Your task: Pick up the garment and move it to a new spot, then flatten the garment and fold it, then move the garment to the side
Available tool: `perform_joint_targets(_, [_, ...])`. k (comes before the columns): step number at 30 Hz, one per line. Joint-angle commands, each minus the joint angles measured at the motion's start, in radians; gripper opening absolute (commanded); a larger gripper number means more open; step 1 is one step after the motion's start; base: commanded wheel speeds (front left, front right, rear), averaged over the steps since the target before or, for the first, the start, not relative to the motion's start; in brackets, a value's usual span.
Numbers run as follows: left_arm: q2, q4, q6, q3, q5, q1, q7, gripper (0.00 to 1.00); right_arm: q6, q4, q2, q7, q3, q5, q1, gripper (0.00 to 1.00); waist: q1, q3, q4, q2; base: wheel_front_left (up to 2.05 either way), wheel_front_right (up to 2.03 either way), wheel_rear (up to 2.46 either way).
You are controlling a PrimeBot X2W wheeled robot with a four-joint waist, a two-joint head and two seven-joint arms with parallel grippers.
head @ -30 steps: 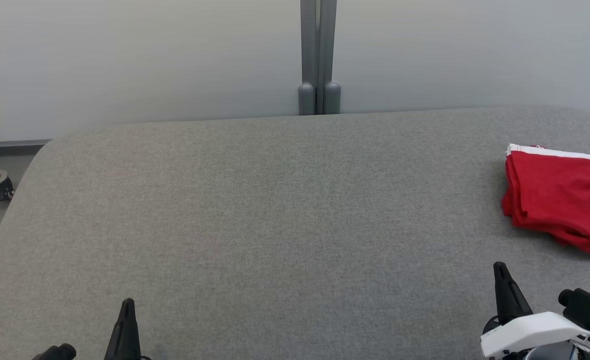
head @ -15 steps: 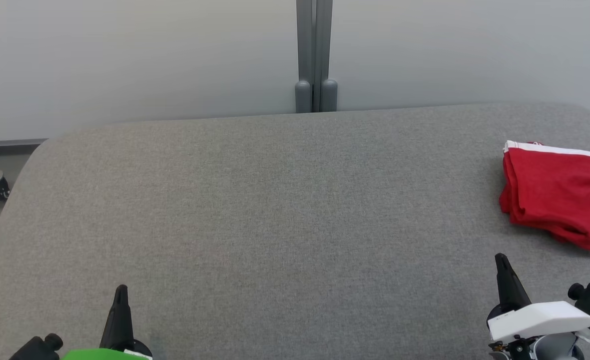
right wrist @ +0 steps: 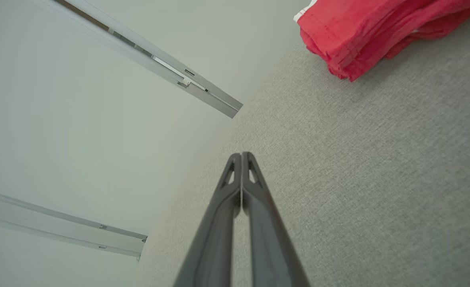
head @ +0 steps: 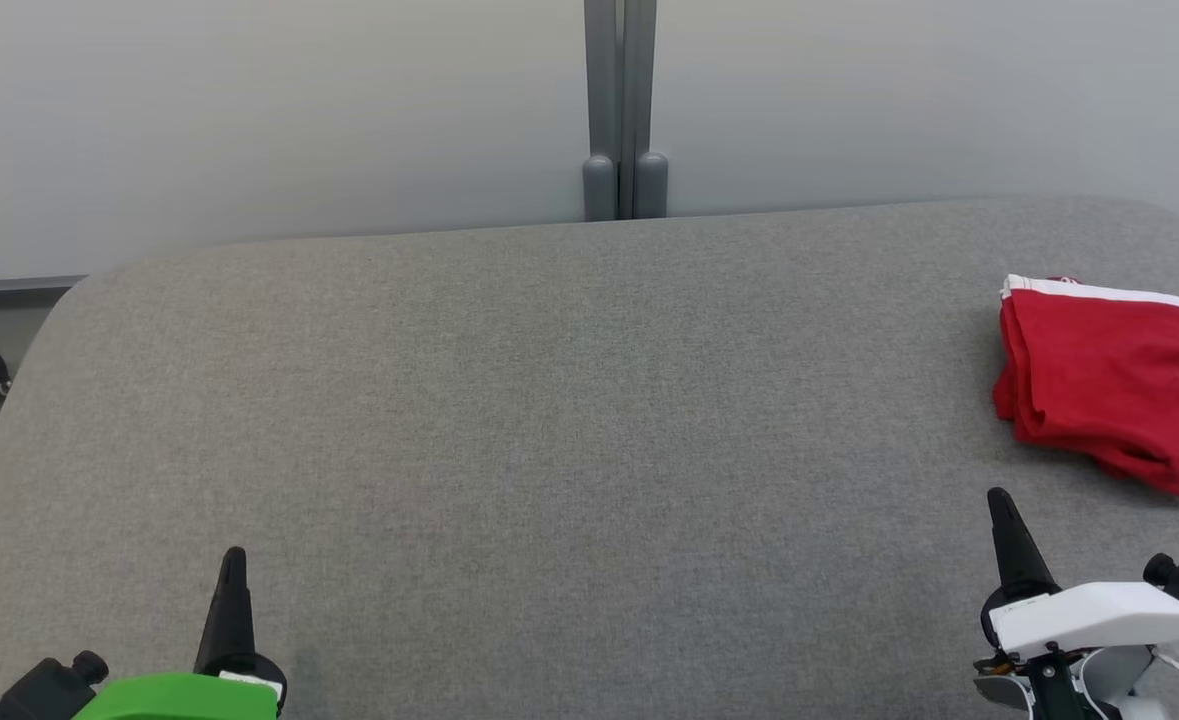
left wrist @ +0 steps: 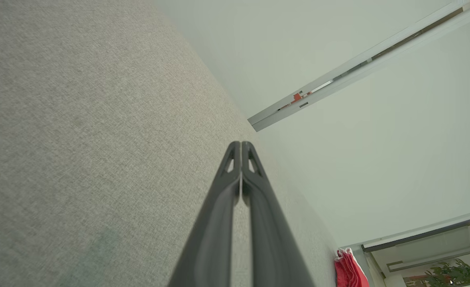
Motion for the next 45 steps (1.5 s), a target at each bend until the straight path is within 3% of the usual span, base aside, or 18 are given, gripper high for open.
perform_joint_targets(1, [0.008, -0.006, 0.001, 0.004, -0.031, -0.029, 0.008, 0.00, -0.001, -0.010, -0.006, 0.007, -0.004, 0.032, -0.022, 0.00, 0.0000, 0.001, -0.001, 0.0000, 0.00, 0.00, 0.00])
perform_joint_targets(45, [0.006, 0.017, 0.002, 0.043, -0.405, -0.124, 0.116, 0.00, 0.000, -0.001, -0.006, 0.113, -0.023, 0.466, -0.086, 0.00, 0.0000, 0.025, -0.026, 0.0000, 0.00, 0.00, 0.00])
